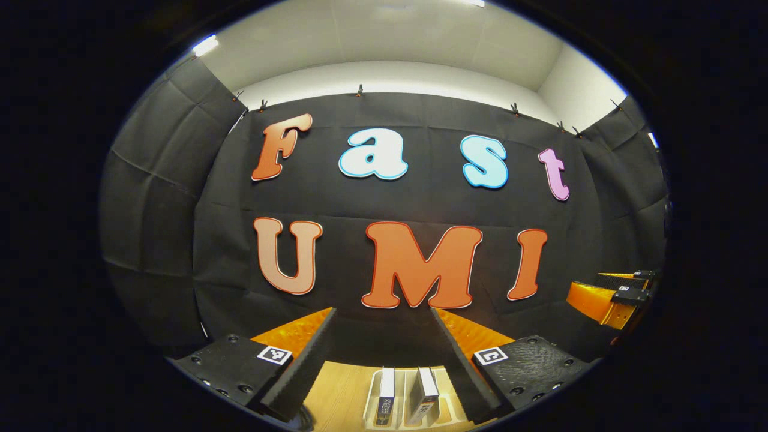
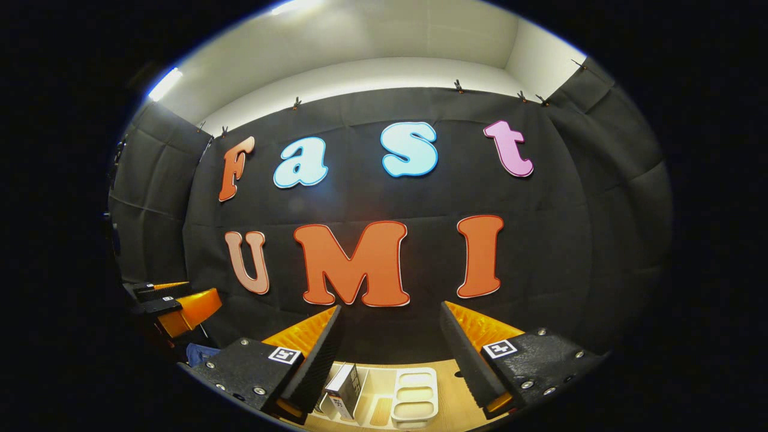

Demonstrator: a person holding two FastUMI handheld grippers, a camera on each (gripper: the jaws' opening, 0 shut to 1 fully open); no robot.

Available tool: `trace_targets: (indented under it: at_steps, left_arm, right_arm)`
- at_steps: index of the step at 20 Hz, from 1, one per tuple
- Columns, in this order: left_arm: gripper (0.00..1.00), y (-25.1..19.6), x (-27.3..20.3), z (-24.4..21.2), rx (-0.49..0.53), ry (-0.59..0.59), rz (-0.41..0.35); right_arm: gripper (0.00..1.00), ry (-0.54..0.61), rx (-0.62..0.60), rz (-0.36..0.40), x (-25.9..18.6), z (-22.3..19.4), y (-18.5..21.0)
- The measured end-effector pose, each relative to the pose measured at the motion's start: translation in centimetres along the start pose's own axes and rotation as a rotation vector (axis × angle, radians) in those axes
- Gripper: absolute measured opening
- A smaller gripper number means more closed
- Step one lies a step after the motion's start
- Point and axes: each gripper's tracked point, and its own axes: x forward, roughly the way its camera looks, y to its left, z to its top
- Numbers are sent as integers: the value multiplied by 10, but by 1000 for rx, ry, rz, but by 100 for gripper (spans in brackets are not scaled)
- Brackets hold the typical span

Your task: Open the schoolbag, grab two books from the bookshelf and put them into the schoolbag.

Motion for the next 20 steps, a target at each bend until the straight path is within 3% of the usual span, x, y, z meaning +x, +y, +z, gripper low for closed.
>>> trace_targets:
  at_steps: [12,16,18,20]
  left_arm:
    - [94,-1,-17,-24,12,20,43]
    - [93,-11,-24,-11,-5,-30,22]
    - [92,-26,-27,-9,23,-50,-23]
    - [92,-27,-28,-11,64,-61,-4]
  right_arm:
    - [94,47,-10,24,-8,-21,1]
    - [94,56,-16,29,-10,-26,-5]
    - [94,57,-17,36,-12,-29,-8]
    - [94,66,-16,53,-11,-35,-7]
